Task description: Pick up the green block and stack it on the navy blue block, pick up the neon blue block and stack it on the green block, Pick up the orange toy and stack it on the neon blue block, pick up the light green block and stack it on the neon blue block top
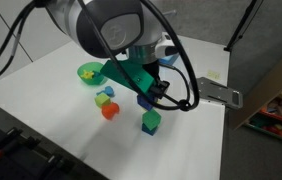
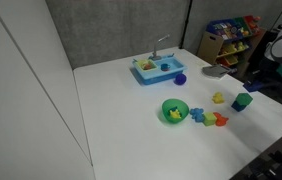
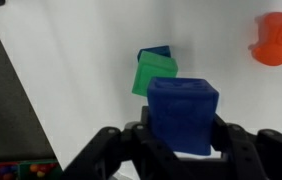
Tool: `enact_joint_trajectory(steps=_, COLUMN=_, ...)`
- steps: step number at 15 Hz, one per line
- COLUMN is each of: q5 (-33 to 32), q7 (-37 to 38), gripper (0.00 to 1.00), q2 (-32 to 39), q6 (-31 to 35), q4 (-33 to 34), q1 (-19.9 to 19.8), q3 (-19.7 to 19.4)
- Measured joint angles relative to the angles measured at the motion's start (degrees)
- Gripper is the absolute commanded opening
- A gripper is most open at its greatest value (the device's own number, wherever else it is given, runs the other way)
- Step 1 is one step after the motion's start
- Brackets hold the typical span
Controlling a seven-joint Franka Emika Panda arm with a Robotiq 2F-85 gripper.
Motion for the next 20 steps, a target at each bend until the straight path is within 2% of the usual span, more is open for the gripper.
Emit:
enact_joint_trajectory(steps=10, q5=-0.08, q7=0.56, gripper=0.28, q2=7.29, q6=-0.90, q4=5.79, q1=1.21, q3=-2.90)
enact_joint_trajectory(steps=15, q5=-0.08, q7=0.56, gripper=0.28, q2=9.08, q6=-3.63, q4=6.44, q1=1.28, q3=-3.06)
enact_joint_trajectory(steps=20, q5=-0.29, q7=0.57, gripper=0.28, q2=10.89, q6=-3.59, q4=7.82, q1=1.68, q3=-3.06)
